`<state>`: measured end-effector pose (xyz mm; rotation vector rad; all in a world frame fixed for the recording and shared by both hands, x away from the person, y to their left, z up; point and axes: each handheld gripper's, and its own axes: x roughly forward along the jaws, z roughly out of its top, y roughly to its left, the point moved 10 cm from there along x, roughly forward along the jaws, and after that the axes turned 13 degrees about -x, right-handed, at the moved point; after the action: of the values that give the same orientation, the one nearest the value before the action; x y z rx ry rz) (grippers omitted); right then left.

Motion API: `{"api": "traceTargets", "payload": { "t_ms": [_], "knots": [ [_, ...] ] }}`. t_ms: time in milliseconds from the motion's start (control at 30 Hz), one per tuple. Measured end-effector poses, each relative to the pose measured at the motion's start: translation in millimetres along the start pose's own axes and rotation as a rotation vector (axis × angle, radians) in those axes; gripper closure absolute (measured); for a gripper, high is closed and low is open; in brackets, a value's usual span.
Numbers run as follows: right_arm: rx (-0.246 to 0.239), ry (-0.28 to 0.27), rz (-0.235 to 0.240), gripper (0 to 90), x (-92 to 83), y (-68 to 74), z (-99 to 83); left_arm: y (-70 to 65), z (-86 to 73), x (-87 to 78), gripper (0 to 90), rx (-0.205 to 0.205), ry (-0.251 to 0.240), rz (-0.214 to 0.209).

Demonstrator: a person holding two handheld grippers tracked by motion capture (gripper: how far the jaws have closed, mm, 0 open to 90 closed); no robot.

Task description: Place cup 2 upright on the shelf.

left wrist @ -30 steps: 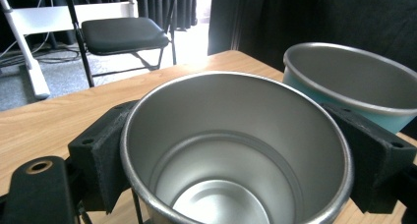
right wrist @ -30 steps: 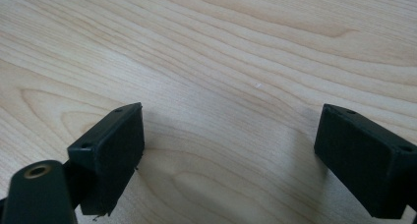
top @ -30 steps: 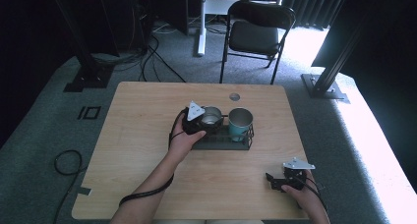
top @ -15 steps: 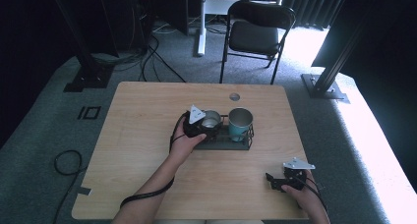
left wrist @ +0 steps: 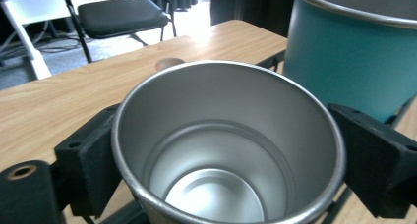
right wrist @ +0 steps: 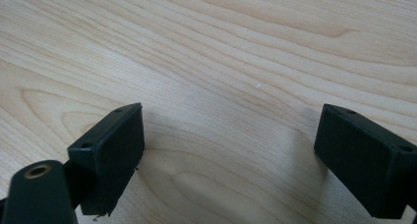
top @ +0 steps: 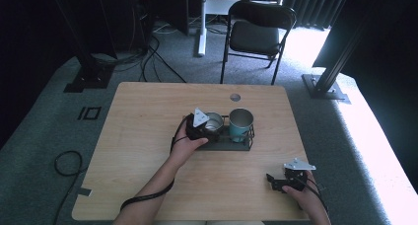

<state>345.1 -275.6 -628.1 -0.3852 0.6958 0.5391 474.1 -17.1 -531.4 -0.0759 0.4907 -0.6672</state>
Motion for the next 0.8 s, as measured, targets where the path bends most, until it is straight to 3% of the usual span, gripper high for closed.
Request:
{"api": "traceTargets", "payload": {
  "t_ms": [567, 800],
  "knots": [
    [-0.001, 0.000, -0.001, 11.2, 0.0, 0.0, 0.0, 3.4, 8.4, -23.4, 2.8, -0.016, -0.048, 0.002],
    [-0.001, 0.000, -0.001, 11.2, 0.0, 0.1, 0.0, 4.7, 10.2, -36.5, 2.8, -0.008, -0.036, 0.001]
  ]
}}
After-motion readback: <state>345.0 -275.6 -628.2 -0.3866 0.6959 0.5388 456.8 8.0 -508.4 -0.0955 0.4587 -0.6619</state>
